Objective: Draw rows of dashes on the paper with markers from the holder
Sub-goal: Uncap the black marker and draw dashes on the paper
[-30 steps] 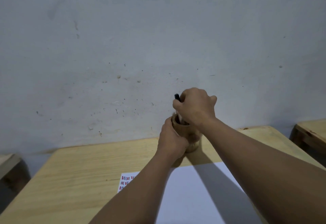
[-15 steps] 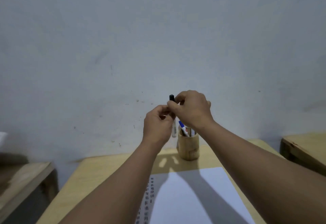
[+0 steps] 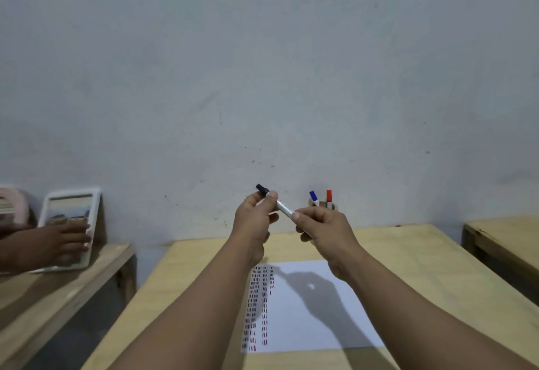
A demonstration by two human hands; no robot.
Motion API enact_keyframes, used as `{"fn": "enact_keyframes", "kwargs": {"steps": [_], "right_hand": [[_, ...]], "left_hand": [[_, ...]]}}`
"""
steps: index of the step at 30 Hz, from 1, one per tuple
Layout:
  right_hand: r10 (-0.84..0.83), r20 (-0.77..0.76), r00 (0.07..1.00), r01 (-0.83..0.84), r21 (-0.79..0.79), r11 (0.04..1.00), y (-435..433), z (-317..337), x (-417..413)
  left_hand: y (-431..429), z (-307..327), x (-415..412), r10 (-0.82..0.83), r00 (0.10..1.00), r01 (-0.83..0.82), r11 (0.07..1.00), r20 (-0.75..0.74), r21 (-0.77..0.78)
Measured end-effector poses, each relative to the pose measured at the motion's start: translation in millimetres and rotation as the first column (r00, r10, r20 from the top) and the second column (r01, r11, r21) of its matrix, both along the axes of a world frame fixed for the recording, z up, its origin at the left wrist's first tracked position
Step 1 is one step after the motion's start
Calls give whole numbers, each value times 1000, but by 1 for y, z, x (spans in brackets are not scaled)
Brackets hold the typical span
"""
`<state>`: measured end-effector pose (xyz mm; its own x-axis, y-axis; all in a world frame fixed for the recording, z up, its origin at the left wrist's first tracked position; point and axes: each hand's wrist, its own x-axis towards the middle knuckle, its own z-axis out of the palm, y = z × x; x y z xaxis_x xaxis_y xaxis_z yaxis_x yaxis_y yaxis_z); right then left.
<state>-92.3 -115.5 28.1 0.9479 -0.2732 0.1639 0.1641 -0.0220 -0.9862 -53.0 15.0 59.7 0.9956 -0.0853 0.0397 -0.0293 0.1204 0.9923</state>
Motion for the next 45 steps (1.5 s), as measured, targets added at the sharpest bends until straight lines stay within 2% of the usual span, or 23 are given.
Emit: {"fn": "enact_keyframes", "kwargs": {"steps": [4,9,11,16,20,25,30,34,38,41,45], "right_hand": [[24,-31,999,-23,37,999,1,8,-9],[20,-52,998,2,389,921,5,20,-8],[30,-43,999,-8,440,898,9,22,-6],[94,-83,992,-58,362,930,19,14,-3],[113,-131,985,-70,301,951,21,1,0],[116,-135,984,-78,262,962,25,-7,7],[73,-125,990,-33,291,956,23,-10,11],[33,-153,988,11,276,961,19,-22,14],[41,-207,977,13,252,968,18,-45,15],[41,-230,972,19,253,967,19,-60,18],[8,-227,974,36,189,981,21,-78,25]], "left_hand": [[18,8,-2,65,997,-64,998,33,-12],[29,1,-5,22,998,-25,999,58,46],[30,-5,-8,-19,997,10,993,78,114],[35,-18,-7,-144,983,111,961,113,254],[41,-30,1,-185,963,93,911,197,401],[44,-38,8,-246,957,133,842,152,522],[49,-49,15,-201,971,111,856,128,505],[57,-67,23,-80,986,-12,844,147,537],[67,-85,27,59,983,-155,767,172,623],[75,-98,30,75,985,-161,720,155,675],[83,-119,37,68,985,-166,588,156,792]]}}
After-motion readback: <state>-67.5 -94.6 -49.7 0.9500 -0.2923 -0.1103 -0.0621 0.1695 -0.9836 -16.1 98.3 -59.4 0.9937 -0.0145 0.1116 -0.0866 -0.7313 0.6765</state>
